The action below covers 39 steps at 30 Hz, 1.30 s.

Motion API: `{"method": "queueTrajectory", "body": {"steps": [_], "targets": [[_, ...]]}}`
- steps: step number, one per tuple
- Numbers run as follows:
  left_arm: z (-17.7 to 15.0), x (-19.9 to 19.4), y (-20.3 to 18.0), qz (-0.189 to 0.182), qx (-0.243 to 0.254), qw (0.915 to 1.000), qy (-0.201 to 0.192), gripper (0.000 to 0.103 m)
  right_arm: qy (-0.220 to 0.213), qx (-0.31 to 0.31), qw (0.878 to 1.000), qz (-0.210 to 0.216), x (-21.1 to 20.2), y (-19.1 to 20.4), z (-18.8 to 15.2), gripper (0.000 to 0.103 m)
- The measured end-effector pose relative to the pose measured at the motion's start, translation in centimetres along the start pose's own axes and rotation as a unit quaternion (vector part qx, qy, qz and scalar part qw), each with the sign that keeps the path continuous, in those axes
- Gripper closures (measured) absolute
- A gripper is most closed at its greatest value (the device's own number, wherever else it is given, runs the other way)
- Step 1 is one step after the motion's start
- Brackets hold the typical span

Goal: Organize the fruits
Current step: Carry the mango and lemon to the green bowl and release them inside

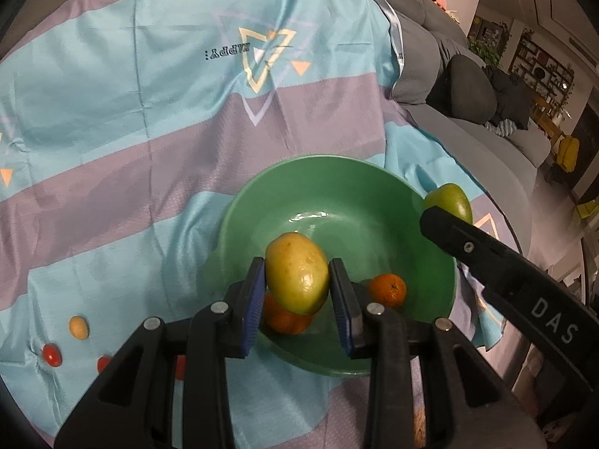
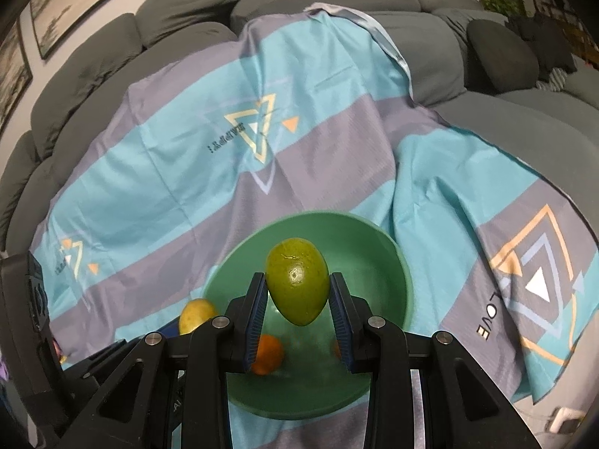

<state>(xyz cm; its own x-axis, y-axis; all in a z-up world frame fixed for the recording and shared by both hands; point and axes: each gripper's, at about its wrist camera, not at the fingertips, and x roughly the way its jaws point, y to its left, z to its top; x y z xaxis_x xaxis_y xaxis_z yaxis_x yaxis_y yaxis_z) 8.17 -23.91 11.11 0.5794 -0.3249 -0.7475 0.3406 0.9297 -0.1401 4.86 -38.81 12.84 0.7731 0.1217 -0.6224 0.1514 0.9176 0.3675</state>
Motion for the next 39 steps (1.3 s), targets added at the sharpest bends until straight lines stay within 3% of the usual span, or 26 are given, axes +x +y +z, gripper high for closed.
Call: {"method": "queueTrajectory", "body": {"steps": [39], "targets": [[-0.3,4.1,-0.7,-0.016,0.002,0.9989,0.045,0.069,0.071,0.017,0.996,-0.043,4.0,-2.2,-1.0,0.068]]}}
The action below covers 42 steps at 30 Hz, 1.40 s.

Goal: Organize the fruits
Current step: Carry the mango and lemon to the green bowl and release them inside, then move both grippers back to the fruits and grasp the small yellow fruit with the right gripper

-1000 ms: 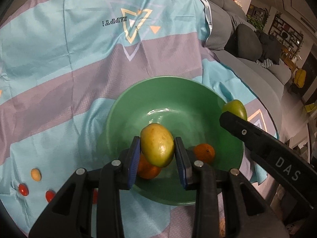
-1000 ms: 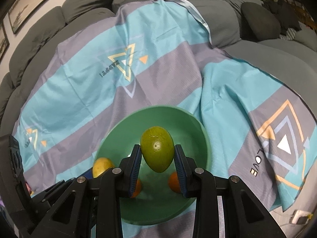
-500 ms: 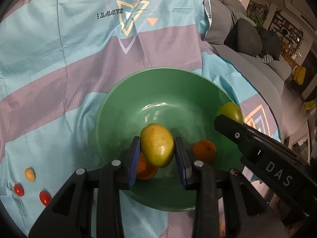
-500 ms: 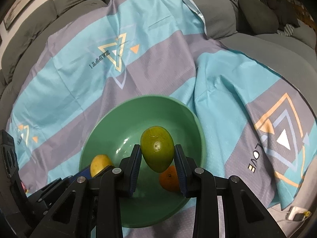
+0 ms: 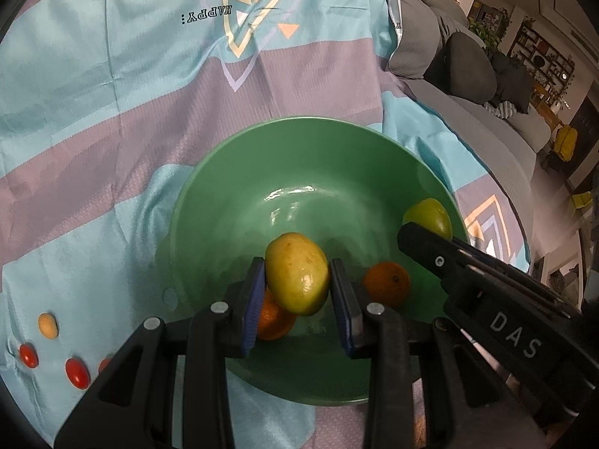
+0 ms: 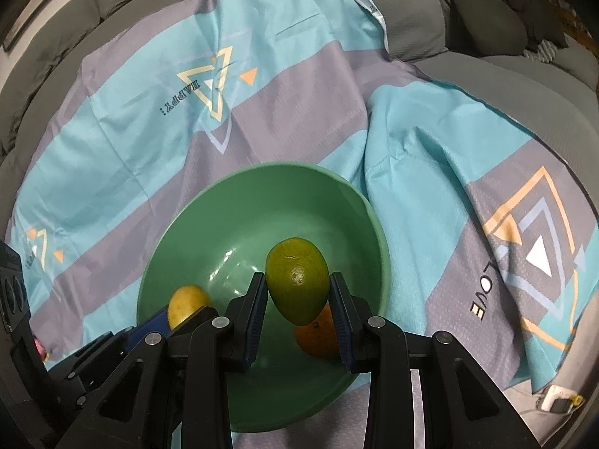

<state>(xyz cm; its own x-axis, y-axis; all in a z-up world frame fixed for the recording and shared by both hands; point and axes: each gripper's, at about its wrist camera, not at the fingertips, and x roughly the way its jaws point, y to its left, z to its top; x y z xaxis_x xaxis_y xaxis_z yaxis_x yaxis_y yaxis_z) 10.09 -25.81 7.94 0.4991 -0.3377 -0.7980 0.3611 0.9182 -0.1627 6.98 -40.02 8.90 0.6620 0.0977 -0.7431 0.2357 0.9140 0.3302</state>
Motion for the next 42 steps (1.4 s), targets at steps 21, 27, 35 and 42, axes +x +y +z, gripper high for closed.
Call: {"method": "queueTrajectory", "body": {"steps": [21,27,35,42], "targets": [[-0.1,0.4,0.2,-0.01,-0.009,0.9998,0.012,0.066,0.015,0.001,1.0,-0.011,0.5,0.0,-0.1,0.067],[-0.3,-2.4,0.9,0.004,-0.01,0.9997,-0.021,0.037,-0.003,-0.002,1.0,0.018,-0.7,0.6,0.0,0.049],[-1.5,-8.6,5.4,0.025,-0.053,0.9961,-0.066,0.029,-0.036,-0.03,0.998,0.03,-3.7,3.0,0.0,0.049],[-4.5,-13.3,12.4,0.077,-0.128,0.9855,-0.081,0.028,-0.031,-0.078,0.994,0.065,-5.1,7.0,-1.1,0.049]]}}
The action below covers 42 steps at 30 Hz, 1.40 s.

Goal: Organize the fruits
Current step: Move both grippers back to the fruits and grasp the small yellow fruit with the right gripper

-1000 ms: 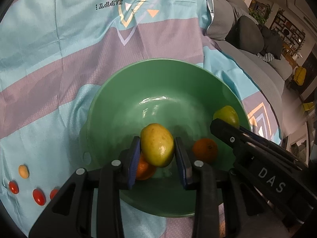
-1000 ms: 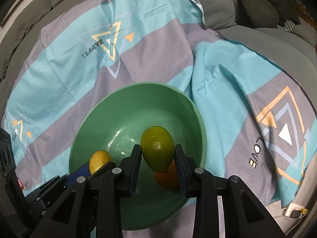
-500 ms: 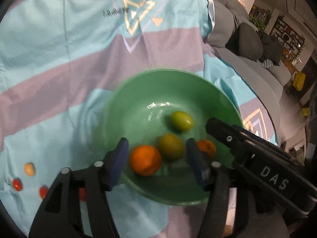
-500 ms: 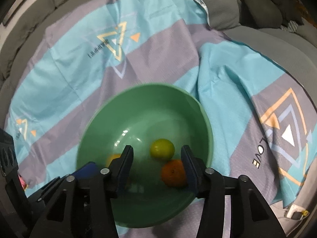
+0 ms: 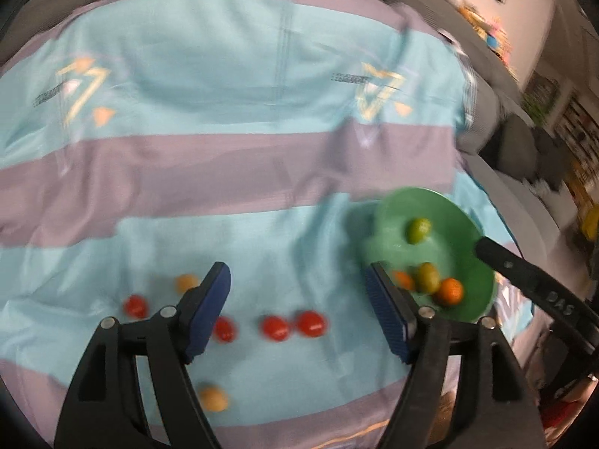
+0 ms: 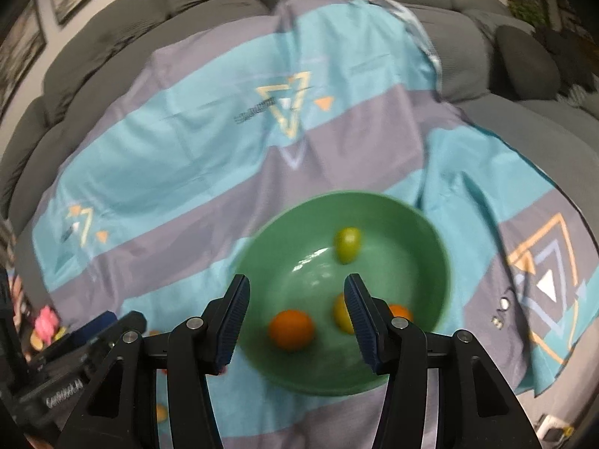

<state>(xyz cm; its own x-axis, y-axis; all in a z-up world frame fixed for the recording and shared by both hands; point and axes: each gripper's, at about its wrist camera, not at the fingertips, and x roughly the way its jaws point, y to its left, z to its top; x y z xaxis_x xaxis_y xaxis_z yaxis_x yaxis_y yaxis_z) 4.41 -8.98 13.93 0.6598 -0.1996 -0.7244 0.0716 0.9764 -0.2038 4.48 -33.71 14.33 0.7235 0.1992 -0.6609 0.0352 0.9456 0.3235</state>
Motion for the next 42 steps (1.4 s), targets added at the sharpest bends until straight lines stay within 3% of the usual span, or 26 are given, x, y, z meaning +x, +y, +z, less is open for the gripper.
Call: {"method": "queueTrajectory", "body": {"steps": [6,11,19,25,34,42], "targets": [[-2.1,-1.7,6.6,0.033,-0.07,0.997,-0.002,0.03,0.028,-0.043,0.998,0.04,0.7,4.4,-0.9,0.049],[-4.2,-1.5,9.5,0.049,-0.094,0.9943,0.015,0.031,0.061,-0.083,0.992,0.073,2.0,8.1,-2.4,0.049],[-7.5,0.4,11.6,0.034,-0.114,0.9904,0.07,0.058,0.123,-0.103,0.98,0.114,5.2,11.7,-5.1,0.049],[-9.5,1.5,11.0,0.012,-0.108,0.9892,0.099,0.066,0.183,-0.13,0.966,0.129,7.2,13.8,-7.8,0.056],[-7.8,0.5,14.4,0.03,-0.153,0.9849,0.075,0.072,0.251,-0.207,0.932,0.156,8.7,16.5,-11.9,0.061],[-4.6,1.6,13.8,0.014,-0.135,0.9886,0.065,0.072,0.283,-0.233,0.92,0.14,10.5,17.0,-13.9,0.069]]}}
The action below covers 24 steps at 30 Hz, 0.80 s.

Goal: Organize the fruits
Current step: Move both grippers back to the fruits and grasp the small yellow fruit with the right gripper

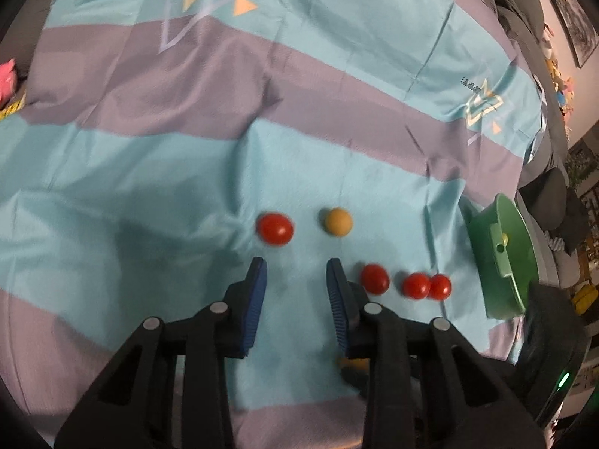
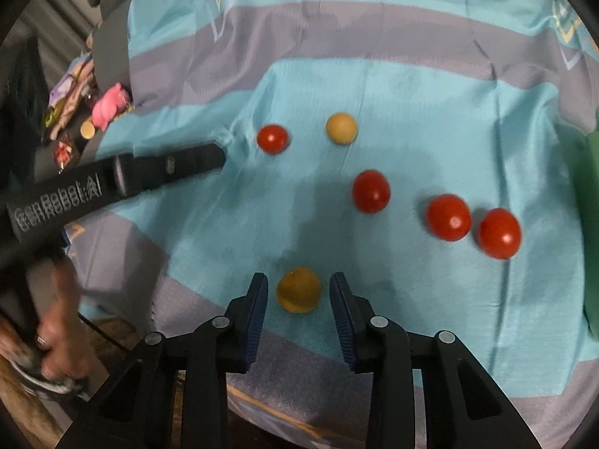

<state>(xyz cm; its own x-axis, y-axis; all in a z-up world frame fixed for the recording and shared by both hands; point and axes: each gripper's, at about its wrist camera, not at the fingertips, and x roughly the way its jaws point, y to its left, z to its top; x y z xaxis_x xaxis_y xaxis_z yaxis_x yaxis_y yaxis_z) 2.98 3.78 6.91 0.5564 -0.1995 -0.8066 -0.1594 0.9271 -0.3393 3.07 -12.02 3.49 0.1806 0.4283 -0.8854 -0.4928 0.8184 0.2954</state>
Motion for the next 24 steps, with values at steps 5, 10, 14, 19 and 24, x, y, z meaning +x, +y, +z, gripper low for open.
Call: {"method": "queueTrajectory", "body": {"steps": [5,10,14,19,24], "targets": [[1.8,2.1,-1.7,-0.01,0.013,0.9997,0.017,0.072,0.003,-0.009,1.0,0.003,0.6,0.1,-0.1,0.075],[3.4,4.3,-3.1,-0.012,0.015,0.9994,0.029,0.072,-0.005,-0.008,1.0,0.006,0.5,-0.5,0.1,0.075],[4.0,6.5,-3.8,-0.004,0.016,0.9989,0.045,0.072,-0.022,0.024,0.999,-0.02,-0.3,-2.6,0.3,0.075],[4.5,8.7,-4.0,0.008,0.007,0.998,0.062,0.072,-0.041,0.062,0.997,-0.037,-1.7,-5.6,0.6,0.075],[4.5,10.5,-4.0,0.027,0.008,0.9971,0.071,0.072,-0.047,0.079,0.995,-0.045,-2.2,-7.2,0.8,0.075]]}}
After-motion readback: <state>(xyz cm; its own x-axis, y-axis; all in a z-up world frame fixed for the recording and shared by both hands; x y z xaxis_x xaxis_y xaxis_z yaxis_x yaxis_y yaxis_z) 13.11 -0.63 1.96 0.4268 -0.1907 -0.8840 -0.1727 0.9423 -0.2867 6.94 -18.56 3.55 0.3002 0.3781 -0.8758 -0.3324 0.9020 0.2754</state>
